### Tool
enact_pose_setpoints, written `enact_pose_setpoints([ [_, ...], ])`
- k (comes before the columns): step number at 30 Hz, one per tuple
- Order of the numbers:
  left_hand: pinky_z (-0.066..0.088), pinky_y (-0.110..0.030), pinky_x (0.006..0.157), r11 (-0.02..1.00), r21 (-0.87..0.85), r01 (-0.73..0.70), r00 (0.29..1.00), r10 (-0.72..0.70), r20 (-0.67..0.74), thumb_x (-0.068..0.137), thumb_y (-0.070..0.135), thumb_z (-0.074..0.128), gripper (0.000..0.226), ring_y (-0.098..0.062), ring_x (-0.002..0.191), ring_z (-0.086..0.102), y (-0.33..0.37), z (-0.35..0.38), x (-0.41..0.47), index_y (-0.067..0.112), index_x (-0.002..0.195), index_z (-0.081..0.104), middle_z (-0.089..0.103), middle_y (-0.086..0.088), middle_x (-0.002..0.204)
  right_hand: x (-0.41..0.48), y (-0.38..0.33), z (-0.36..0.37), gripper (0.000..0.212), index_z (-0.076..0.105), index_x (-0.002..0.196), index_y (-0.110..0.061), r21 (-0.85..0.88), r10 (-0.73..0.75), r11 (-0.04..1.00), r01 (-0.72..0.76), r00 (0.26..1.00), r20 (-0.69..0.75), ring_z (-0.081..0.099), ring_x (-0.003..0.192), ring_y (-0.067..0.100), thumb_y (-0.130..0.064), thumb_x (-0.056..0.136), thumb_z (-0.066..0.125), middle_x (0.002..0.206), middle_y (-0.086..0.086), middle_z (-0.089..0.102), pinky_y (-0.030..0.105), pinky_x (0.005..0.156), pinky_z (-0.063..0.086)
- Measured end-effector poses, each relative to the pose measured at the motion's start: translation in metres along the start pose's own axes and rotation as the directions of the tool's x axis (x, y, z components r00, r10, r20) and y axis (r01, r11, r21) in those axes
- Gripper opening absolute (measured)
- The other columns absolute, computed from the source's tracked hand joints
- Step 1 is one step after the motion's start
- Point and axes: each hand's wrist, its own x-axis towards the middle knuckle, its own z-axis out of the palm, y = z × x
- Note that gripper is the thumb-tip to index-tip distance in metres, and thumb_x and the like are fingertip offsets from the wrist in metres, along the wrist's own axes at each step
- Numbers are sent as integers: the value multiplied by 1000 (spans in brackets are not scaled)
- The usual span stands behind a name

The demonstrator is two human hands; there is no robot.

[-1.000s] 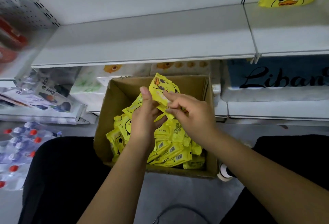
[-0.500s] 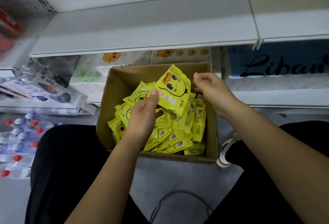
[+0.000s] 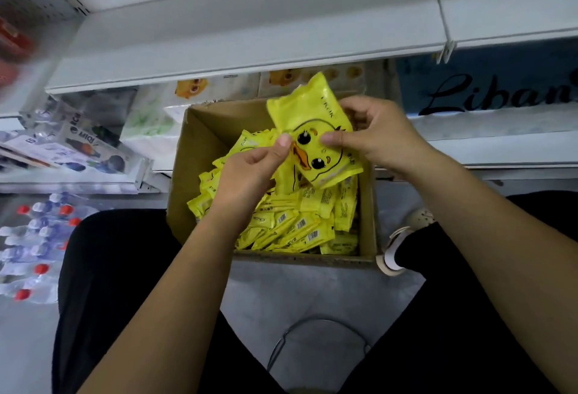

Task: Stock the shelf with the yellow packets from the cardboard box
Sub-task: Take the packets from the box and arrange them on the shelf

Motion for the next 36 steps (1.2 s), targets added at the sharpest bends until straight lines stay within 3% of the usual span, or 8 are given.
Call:
enact_pose_setpoints([
  [3,59,-54,90,1000,-26,-3,1000,3,-17,61,66,86,73,-23,86,70,3,12,7,1,92,74,75,-18,90,-4,2,5,48,70,112,-24,-13,-40,999,41,999,23,70,90,9,-16,68,89,100,-1,77,34,86,59],
  [9,51,-71,94,958,-286,23,994,-53,-98,65,55,92,80,-42,99,73,3,23,10,-8,109,70,74,-28,104,-5,6,-14,64,61,118,-19,-64,109,993,-102,986,125,73,98,14,-37,63,87,105,-5,77,44,94,57],
  [16,62,-34,71,970,-207,127,987,-104,121,80,30,79,30,-24,87,78,22,9,20,8,100,76,79,-13,98,-1,6,-36,37,67,103,-7,-143,51,989,-30,988,148,70,89,6,-8,72,87,101,4,75,27,78,55],
  [22,61,-48,84,991,-93,91,981,-73,182,72,21,87,43,-32,95,77,27,13,24,10,112,76,79,-13,104,1,7,-34,59,64,118,-16,66,70,995,-72,997,34,74,90,16,-19,64,88,103,7,77,29,70,59],
  [26,62,-51,81,946,-303,116,992,-94,87,76,19,82,36,-33,95,77,32,16,27,8,110,75,78,-16,104,3,5,-42,86,51,136,-24,82,90,993,-80,988,-127,65,111,14,-46,60,85,120,0,70,29,90,51],
  [31,63,-51,71,818,-560,132,990,-136,35,90,18,73,36,-35,96,76,51,23,39,6,123,68,77,-18,110,5,1,-50,117,30,151,-27,153,264,955,-256,964,-37,65,112,13,-57,50,81,125,0,64,35,98,49],
  [34,63,-47,65,790,-593,156,988,-137,78,93,19,70,33,-34,93,77,73,33,49,5,123,67,77,-19,109,15,-7,-53,102,50,138,-15,312,295,911,-269,955,-39,71,106,26,-43,49,89,116,8,73,50,96,55],
  [36,63,-54,79,793,-592,141,990,-115,82,91,20,71,39,-35,101,75,85,41,60,4,127,66,76,-19,113,19,-14,-60,68,65,119,-11,358,276,907,-219,955,-113,73,102,28,-32,59,88,107,9,76,49,96,55],
])
